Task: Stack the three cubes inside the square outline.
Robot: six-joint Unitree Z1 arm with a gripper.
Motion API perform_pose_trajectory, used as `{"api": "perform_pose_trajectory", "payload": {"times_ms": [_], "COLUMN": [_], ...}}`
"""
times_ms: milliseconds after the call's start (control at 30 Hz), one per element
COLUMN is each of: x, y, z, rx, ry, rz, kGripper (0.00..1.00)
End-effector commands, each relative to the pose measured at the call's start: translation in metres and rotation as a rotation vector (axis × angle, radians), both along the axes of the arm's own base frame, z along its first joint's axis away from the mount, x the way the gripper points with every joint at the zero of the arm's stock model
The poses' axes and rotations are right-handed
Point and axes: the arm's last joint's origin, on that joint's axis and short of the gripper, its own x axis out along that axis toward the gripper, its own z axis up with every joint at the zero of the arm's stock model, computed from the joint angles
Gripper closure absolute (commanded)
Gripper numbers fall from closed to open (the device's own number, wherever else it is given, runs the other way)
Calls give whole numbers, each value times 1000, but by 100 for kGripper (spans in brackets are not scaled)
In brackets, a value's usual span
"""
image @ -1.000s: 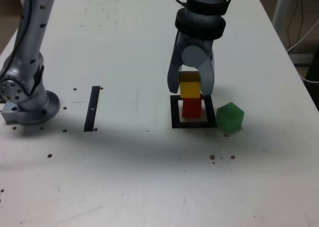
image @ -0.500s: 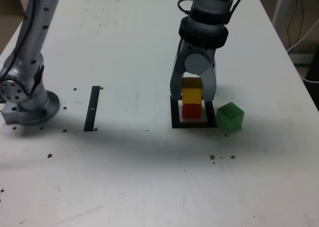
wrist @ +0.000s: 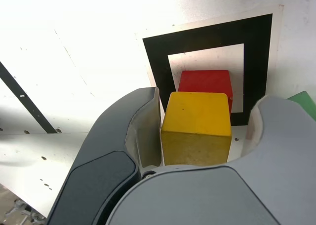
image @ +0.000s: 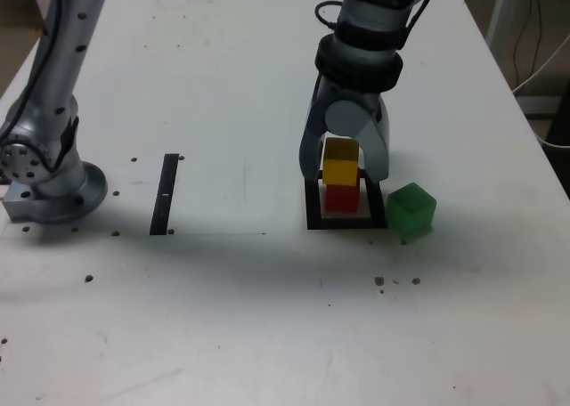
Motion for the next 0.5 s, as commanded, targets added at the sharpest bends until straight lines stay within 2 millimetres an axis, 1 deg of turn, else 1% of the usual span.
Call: {"api": "perform_pose_trajectory", "payload": {"times_ms": [0, 233, 467], "x": [-2, -4, -10], "y": [-1, 0, 2], "z": [3, 12, 27], "rx": [3, 17, 53], "ry": [-11, -36, -68], "rz": [-4, -6, -8], "kGripper": [1, 1, 1]}}
